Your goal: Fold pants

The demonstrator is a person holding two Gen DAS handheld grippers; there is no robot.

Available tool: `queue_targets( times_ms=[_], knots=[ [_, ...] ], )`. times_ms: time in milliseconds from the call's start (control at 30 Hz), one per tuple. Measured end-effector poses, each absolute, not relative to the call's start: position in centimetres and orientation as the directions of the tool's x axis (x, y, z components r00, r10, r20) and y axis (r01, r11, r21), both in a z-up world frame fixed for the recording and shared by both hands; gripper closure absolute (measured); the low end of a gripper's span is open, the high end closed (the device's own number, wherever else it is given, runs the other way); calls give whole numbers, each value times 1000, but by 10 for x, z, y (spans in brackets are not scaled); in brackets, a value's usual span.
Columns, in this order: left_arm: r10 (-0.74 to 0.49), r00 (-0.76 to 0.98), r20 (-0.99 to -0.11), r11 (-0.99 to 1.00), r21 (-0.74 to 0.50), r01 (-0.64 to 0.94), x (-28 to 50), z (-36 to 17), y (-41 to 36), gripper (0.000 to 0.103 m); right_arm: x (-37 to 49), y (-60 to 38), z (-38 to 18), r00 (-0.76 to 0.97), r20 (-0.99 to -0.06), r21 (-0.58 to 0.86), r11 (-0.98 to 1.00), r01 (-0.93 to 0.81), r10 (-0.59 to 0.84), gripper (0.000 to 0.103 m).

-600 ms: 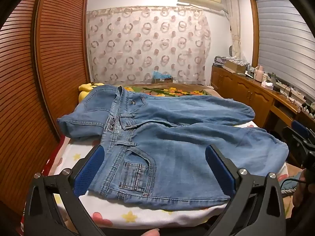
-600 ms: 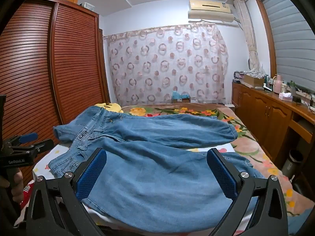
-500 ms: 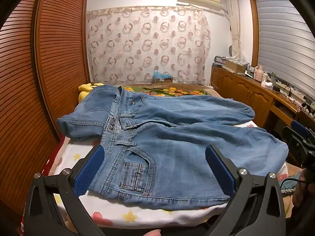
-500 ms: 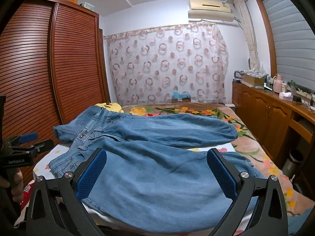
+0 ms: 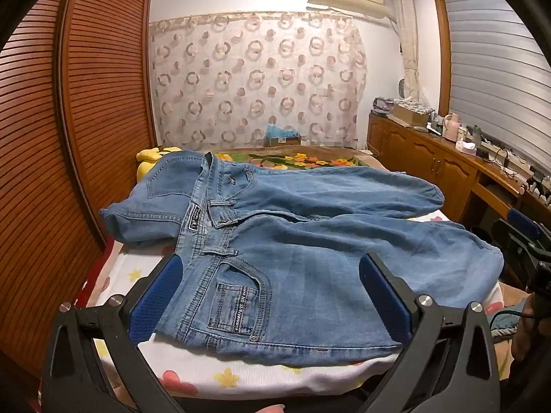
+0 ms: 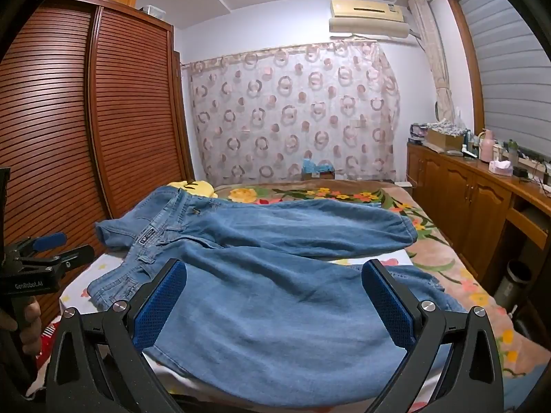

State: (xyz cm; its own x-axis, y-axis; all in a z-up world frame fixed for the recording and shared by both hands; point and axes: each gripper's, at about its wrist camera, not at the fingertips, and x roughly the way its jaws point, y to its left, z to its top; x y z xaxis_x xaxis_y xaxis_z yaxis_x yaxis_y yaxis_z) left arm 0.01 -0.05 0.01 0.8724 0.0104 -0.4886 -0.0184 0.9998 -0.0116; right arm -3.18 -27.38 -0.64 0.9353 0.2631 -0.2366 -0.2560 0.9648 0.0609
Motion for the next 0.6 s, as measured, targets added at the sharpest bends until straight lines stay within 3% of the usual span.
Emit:
queue_targets(
  times_ms=[600],
  knots=[
    [14,875,-484,1000,-7,-19,0,0,0,1,-37,-272,-7,937,-230,61,965,-256,263,1]
  ],
)
